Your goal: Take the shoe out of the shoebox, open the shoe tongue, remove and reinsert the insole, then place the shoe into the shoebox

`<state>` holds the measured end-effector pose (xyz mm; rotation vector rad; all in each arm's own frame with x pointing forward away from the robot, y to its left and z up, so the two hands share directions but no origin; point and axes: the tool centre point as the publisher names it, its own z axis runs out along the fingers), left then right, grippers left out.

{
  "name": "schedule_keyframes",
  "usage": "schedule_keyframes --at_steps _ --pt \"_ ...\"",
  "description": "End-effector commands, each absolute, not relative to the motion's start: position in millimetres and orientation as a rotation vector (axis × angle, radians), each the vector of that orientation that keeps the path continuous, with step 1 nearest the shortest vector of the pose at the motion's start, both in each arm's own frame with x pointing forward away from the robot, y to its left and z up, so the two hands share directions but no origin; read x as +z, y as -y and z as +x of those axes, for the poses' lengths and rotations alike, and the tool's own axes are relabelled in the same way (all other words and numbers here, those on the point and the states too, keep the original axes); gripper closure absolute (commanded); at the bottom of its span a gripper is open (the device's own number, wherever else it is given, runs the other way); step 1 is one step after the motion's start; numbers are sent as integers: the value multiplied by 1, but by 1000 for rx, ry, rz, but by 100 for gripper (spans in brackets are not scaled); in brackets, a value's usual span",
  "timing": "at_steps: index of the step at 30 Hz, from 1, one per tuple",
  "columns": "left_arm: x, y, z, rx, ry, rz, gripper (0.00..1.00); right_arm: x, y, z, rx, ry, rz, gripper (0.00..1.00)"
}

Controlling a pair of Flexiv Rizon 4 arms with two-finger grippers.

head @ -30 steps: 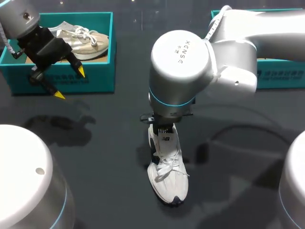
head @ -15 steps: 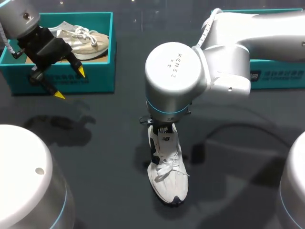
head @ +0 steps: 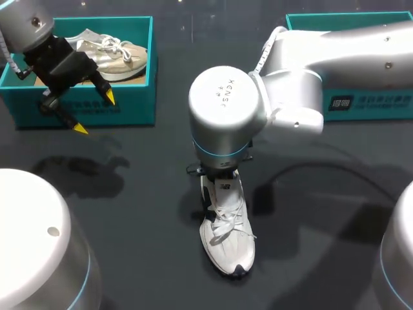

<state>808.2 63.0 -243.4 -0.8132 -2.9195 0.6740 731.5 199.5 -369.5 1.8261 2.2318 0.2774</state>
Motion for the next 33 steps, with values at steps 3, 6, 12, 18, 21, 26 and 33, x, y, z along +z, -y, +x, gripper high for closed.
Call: schedule_keyframes --at_steps 3,6,12,18,21,26,33 --pt "-243 -64 807 669 2921 -815 0 -390 -202 737 259 -2257 1849 100" --pt "-243 -64 807 669 2921 -815 0 -388 -201 733 264 -2251 1853 100" --pt "-243 -64 807 669 2921 -815 0 -355 -201 720 247 -2173 1787 100" --pt "-243 -64 807 669 2921 -815 0 -337 -199 718 103 -2088 1725 100" --pt "-243 -64 807 669 2921 -815 0 -337 -196 721 44 -2077 1713 100" --pt "-243 -64 807 669 2921 -815 0 -344 -191 729 -30 -2069 1703 100" --pt "-243 -64 807 669 2921 -815 0 -362 -185 734 -62 -2098 1722 100"
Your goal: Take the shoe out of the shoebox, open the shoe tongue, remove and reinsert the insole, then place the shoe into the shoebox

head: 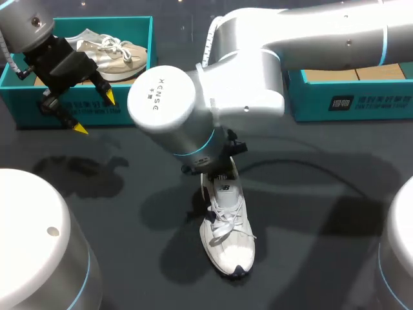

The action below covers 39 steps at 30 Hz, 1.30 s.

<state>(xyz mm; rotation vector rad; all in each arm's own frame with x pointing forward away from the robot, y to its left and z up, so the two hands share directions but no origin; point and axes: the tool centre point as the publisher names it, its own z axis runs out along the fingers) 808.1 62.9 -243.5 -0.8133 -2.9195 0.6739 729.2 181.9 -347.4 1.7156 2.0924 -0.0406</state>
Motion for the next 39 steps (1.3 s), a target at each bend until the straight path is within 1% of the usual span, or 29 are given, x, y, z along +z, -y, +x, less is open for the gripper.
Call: schedule_keyframes --at_steps 1,11,17,22,32,39 --pt "-243 -64 807 669 2921 -815 0 -365 -185 735 -67 -2102 1726 100" --pt "-243 -64 807 669 2921 -815 0 -384 -181 736 -86 -2124 1775 100" --pt "-243 -64 807 669 2921 -815 0 -358 -189 727 -67 -2074 1726 100" --pt "-243 -64 807 669 2921 -815 0 -352 -185 727 -126 -2026 1706 100" --pt "-243 -64 807 669 2921 -815 0 -387 -169 740 -209 -2046 1735 100" --pt "-243 -64 807 669 2921 -815 0 -406 -163 740 -165 -2116 1795 100"
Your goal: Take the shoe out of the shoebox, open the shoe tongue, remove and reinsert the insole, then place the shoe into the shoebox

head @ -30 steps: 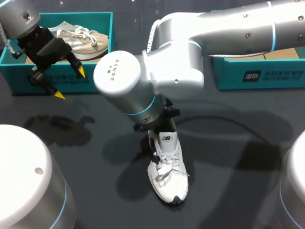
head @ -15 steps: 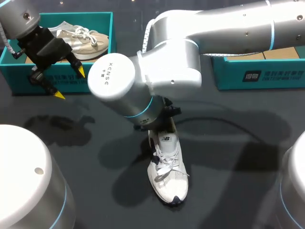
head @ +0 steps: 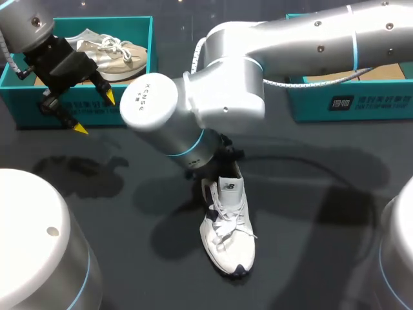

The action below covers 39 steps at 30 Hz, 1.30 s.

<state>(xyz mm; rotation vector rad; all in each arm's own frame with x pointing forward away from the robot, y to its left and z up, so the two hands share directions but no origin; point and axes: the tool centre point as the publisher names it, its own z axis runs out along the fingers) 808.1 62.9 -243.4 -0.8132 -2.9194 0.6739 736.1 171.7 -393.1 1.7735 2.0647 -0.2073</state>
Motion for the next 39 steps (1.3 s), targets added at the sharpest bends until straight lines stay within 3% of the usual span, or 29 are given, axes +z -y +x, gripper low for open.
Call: schedule_keyframes --at_steps 1,15,39 --pt "-243 -64 807 669 2921 -815 0 -407 -165 739 -145 -2130 1797 100" --pt "-243 -64 807 669 2921 -815 0 -347 -178 724 -72 -2006 1679 100" --pt "-243 -64 807 669 2921 -815 0 -410 -155 736 -119 -2142 1841 100"
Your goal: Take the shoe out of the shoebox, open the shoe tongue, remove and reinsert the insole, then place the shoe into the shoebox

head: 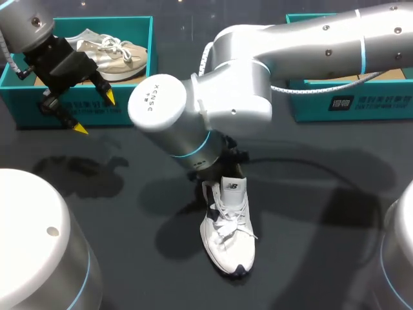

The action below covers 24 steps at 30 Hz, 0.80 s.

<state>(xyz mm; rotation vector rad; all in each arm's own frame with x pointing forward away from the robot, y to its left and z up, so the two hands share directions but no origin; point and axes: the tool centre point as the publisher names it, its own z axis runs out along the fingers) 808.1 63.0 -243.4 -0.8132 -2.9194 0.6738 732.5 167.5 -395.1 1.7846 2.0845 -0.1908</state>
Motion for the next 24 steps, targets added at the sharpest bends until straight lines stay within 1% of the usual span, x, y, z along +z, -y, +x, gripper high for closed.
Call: schedule_keyframes --at_steps 1,4,14,19,24 --pt "-243 -64 807 669 2921 -815 0 -412 -155 736 -48 -2178 1858 100" --pt "-243 -64 807 669 2921 -815 0 -411 -160 732 44 -2217 1884 100" --pt "-243 -64 807 669 2921 -815 0 -351 -169 725 180 -2166 1804 100" --pt "-243 -64 807 669 2921 -815 0 -350 -172 727 166 -2164 1777 100" --pt "-243 -64 807 669 2921 -815 0 -367 -176 729 77 -2175 1769 100"
